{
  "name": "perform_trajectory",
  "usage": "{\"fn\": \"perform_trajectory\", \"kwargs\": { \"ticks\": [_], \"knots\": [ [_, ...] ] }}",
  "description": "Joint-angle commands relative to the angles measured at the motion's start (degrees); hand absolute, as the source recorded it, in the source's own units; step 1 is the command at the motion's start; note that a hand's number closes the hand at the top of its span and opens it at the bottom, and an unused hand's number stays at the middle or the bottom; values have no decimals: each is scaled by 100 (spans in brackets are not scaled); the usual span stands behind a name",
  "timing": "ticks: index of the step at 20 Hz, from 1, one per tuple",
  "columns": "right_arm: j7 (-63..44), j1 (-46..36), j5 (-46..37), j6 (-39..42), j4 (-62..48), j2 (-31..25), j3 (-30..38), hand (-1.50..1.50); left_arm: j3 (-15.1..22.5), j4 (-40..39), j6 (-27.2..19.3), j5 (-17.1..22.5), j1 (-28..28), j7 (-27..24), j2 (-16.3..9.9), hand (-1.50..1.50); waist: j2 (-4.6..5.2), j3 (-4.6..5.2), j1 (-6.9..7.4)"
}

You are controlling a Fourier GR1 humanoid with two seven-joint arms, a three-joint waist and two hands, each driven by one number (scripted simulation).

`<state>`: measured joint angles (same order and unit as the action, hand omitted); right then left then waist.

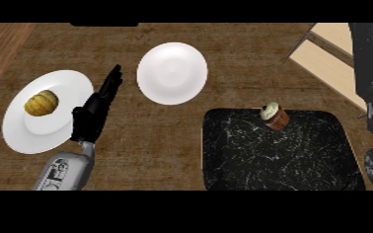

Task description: Pick the can from the tray and place it in the tiered shelf

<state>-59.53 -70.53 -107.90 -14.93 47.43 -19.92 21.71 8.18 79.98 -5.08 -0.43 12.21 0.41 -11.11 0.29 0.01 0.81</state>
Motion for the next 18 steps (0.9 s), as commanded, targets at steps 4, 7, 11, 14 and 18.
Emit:
{"fn": "perform_trajectory", "kwargs": {
  "ticks": [4, 7, 11, 14, 18],
  "knots": [
    [-113, 0, 35, -1006, -902, -238, 66, 150, 136, -1, -140, -248, -107, -154, 238, 0, 24, -1, 56],
    [-111, 127, 135, -1399, -961, -535, 333, 150, 151, 187, 8, -167, -108, 109, 179, 0, 30, -4, 77],
    [356, 532, 753, -2735, -451, -331, 575, 150, 127, 309, -57, -194, -178, 105, 169, 0, 15, -10, 44],
    [449, 333, 916, -2852, -640, -418, 639, 150, 24, 453, 151, -69, -342, 9, 28, 0, 8, -4, 78],
    [741, 571, 1278, -3034, -713, -520, 702, 150, -123, 2, 104, -138, -83, -47, 110, 0, -3, -2, -13]
  ]
}}
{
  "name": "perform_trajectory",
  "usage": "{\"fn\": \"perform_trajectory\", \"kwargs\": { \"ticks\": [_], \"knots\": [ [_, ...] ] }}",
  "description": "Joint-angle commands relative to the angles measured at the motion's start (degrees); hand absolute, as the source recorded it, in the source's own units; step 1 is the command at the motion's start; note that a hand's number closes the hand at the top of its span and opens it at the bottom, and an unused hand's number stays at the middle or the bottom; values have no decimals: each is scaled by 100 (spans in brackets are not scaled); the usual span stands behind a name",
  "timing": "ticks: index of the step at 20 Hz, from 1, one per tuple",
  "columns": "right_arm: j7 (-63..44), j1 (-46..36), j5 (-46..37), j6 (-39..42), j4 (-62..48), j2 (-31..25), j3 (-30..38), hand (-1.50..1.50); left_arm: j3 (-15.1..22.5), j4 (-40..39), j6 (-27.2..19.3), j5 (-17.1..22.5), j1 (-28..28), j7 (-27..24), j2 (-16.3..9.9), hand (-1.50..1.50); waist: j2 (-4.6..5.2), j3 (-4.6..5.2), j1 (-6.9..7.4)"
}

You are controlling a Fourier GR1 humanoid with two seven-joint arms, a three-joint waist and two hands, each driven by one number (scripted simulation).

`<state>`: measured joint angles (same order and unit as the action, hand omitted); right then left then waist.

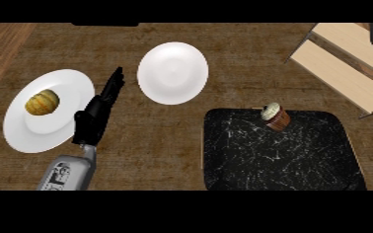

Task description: Pick the can from the tray and place it in the tiered shelf

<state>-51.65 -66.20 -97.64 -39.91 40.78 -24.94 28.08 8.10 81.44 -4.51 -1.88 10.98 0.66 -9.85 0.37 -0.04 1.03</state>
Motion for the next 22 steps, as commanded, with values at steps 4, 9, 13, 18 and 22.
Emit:
{"fn": "perform_trajectory", "kwargs": {
  "ticks": [4, 9, 13, 18, 22],
  "knots": [
    [237, 98, 447, -456, -195, -204, -1, 150, -377, -431, 295, 176, 348, -91, -107, 0, -8, 5, -52],
    [-1521, 604, -784, 233, -37, -333, 146, -150, -2, -33, -100, -207, -39, -44, 138, 0, -25, 7, -67],
    [-1554, 849, -697, 223, 486, -142, 184, -150, 16, -171, -89, -245, -43, -157, 238, 0, -40, 6, -119],
    [-1017, 871, -156, -236, 895, -146, 441, -150, -227, 199, 162, -30, -144, 115, -70, 0, -46, 2, -84],
    [-1065, 523, -91, 135, 1411, 249, 274, -150, -183, -473, -75, -287, 303, -156, 211, 0, -35, 9, -143]
  ]
}}
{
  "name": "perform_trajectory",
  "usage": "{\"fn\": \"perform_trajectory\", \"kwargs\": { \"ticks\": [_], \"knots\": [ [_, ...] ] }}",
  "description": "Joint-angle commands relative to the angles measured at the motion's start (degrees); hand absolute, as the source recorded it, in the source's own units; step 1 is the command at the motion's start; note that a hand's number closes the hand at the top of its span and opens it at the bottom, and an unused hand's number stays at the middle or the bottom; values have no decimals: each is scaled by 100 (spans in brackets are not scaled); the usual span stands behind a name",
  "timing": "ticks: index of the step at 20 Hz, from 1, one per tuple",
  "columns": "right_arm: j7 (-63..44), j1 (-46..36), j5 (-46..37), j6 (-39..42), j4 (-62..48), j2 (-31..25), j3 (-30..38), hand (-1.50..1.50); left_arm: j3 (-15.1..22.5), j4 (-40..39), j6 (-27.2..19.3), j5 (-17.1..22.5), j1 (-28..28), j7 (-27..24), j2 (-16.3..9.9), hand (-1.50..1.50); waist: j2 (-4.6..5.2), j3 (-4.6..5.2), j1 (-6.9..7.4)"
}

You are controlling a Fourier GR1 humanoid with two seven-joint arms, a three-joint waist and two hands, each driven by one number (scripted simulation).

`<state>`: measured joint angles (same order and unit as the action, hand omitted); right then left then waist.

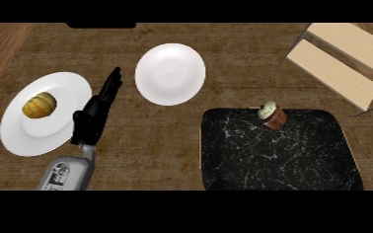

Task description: Pick the can from the tray and place it in the tiered shelf

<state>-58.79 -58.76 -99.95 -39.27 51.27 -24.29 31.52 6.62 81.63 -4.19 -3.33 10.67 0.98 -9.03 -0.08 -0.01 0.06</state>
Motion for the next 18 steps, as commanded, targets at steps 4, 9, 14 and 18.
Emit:
{"fn": "perform_trajectory", "kwargs": {
  "ticks": [4, 9, 14, 18],
  "knots": [
    [96, 24, 792, -77, 533, 151, -105, -150, -84, -367, -11, -80, 230, -125, 132, 0, 7, 3, -22],
    [-181, 50, 775, -178, 1443, 129, -120, -150, -43, -220, 48, -116, -214, -349, 94, 0, -13, 5, -35],
    [-492, -337, 465, -261, 2146, -117, 112, -150, -63, 46, -41, -174, 43, 101, 68, 0, -23, 5, -34],
    [-738, 157, 314, 698, 3561, 87, 340, -150, -159, 155, 174, 0, -263, -10, -54, 0, -60, 7, -115]
  ]
}}
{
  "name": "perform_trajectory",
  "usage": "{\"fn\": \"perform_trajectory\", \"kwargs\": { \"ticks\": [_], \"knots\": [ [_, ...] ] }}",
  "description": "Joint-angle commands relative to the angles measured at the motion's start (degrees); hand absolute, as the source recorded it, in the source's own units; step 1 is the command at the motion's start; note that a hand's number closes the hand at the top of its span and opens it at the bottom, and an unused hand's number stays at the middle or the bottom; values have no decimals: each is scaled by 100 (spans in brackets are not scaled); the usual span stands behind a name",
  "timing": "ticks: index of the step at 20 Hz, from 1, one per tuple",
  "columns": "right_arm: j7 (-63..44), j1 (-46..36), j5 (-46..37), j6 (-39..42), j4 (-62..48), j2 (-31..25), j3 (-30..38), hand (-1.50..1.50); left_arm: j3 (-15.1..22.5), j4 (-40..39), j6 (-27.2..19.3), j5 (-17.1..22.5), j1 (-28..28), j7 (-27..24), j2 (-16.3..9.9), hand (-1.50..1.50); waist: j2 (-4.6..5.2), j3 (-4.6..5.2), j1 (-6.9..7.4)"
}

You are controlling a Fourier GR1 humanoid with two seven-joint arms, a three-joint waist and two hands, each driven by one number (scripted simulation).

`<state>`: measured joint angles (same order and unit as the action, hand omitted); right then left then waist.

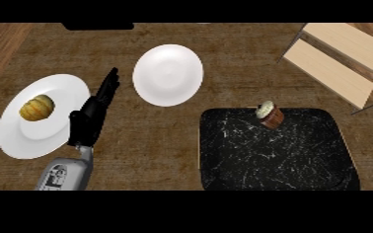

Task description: Pick the can from the tray and place it in the tiered shelf

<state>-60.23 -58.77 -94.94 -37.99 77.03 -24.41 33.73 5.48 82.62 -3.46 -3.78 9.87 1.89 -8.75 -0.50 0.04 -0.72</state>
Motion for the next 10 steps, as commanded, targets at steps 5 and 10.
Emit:
{"fn": "perform_trajectory", "kwargs": {
  "ticks": [5, 10],
  "knots": [
    [-875, 664, -196, 1899, 2540, 735, 397, -150, -157, 180, 77, 75, -214, 29, -163, 0, -88, 2, -173],
    [-656, 1333, 187, 3157, 4050, 1156, 629, -150, -179, 86, -64, 33, -347, -30, -61, 0, -118, -1, -327]
  ]
}}
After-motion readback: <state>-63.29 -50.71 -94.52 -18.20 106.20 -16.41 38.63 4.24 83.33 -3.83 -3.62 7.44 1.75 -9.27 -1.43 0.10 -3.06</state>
